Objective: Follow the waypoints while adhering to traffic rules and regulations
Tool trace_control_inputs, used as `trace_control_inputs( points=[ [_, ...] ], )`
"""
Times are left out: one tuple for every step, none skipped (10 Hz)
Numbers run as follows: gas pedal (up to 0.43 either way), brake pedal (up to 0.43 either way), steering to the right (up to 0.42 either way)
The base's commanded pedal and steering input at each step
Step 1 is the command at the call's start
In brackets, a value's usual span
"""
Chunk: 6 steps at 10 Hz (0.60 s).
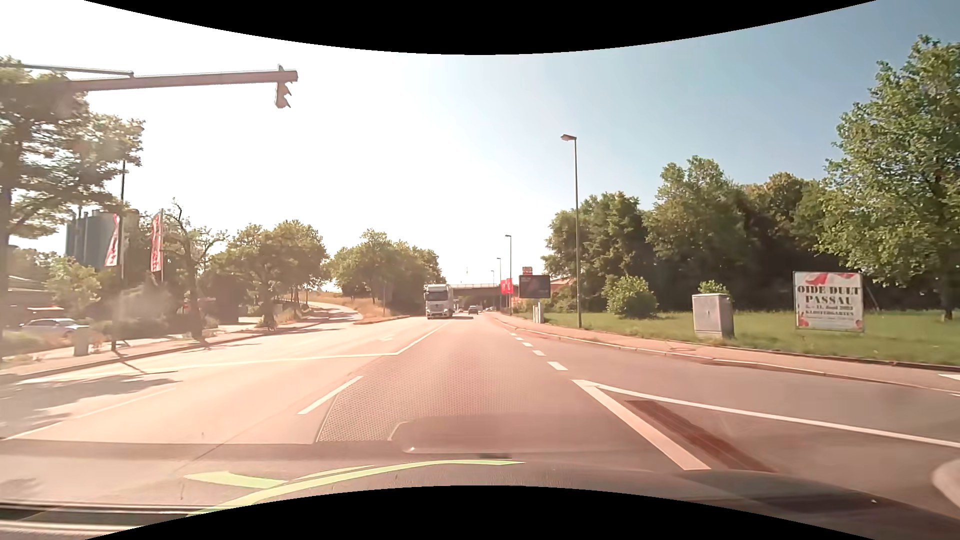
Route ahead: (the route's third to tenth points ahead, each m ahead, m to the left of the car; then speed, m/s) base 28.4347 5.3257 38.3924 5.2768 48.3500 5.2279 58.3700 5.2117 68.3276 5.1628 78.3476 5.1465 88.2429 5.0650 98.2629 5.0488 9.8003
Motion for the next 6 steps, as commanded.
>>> trace_control_inputs(
  points=[
    [0.087, 0.000, -0.004],
    [0.079, 0.000, -0.004],
    [0.079, 0.000, -0.005],
    [0.079, 0.000, -0.005],
    [0.079, 0.000, -0.004],
    [0.079, 0.000, -0.004]
  ],
)
